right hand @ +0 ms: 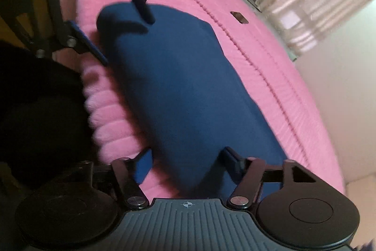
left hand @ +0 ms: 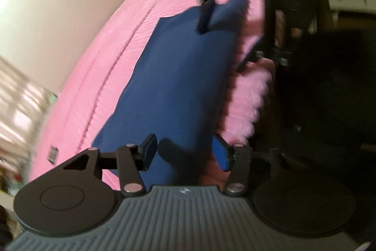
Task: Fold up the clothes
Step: 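Grasp the folded navy garment's edge with the right gripper while the left gripper grips it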
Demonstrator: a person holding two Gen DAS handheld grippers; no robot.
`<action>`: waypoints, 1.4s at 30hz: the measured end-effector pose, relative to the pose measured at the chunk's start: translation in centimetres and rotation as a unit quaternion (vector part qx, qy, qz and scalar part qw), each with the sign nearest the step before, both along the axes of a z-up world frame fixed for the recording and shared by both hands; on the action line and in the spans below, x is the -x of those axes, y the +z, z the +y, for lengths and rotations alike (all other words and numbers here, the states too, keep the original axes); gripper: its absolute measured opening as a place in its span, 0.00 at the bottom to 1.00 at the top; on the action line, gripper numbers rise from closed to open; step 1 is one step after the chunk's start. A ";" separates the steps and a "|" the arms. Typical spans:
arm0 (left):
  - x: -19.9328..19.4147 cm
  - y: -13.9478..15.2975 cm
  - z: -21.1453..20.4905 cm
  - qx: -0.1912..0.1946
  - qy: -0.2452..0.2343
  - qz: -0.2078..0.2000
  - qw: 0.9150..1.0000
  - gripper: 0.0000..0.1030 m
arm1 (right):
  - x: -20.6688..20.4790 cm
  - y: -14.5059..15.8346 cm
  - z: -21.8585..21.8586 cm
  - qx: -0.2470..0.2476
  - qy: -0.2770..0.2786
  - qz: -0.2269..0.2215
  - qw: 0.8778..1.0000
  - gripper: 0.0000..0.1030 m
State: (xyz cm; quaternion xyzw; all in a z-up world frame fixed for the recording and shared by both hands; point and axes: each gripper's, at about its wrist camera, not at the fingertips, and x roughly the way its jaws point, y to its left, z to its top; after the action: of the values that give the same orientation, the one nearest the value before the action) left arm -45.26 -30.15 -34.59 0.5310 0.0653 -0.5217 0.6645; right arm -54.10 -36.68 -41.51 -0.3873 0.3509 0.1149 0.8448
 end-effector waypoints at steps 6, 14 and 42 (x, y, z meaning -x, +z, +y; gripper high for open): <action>-0.1 -2.4 -0.9 -0.032 -0.014 -0.096 0.995 0.61 | 0.0 2.5 -0.5 -0.032 -0.015 -0.026 0.999 0.32; -1.0 -4.4 -2.0 -0.057 -0.029 -0.161 0.985 0.50 | 1.6 1.9 0.2 -0.036 -0.019 -0.040 0.998 0.36; -4.7 -3.7 -2.1 -0.075 -0.016 -0.166 0.983 0.49 | 0.5 -0.9 1.3 0.020 -0.075 -0.051 0.996 0.26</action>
State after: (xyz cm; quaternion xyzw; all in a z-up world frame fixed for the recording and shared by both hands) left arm -40.61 -32.21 -38.32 0.6595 -0.0159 -0.4306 0.6160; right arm -54.57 -35.34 -42.44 -0.3821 0.3375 0.0248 0.8599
